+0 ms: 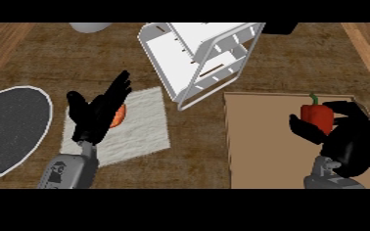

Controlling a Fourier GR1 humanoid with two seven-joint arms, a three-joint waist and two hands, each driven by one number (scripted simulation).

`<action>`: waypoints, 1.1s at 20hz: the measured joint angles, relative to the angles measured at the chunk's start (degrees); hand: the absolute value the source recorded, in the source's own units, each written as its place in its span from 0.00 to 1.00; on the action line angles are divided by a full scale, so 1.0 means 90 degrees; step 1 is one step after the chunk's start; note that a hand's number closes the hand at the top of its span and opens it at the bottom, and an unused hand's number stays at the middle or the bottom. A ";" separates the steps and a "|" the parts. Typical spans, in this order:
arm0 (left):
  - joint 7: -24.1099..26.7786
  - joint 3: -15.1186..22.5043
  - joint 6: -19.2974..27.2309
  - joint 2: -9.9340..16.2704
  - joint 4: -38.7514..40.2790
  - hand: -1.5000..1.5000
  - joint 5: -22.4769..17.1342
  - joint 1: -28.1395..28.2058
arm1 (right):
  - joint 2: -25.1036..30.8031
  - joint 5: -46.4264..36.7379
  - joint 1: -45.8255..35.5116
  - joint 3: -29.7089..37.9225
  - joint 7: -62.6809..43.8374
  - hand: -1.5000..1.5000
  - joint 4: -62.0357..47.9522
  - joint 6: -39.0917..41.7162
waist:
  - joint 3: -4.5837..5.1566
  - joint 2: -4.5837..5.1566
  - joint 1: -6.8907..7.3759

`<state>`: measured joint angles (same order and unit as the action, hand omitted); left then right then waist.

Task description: Pick the bell pepper from the tray and place it in the tiered basket

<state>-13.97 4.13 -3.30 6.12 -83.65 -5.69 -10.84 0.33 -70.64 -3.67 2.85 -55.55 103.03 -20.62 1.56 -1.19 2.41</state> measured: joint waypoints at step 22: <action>-0.0070 0.0262 -0.0165 -0.0159 0.0114 0.50 0.0011 -0.0298 | -0.0031 -0.3095 -0.3483 -0.0822 -0.1651 1.00 -0.0300 0.1964 | -0.0085 0.0105 0.0476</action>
<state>-14.61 6.48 -4.78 4.69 -82.62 -5.59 -13.52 0.05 -98.50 -35.01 -4.55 -70.41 100.33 -2.95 0.79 -0.25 6.69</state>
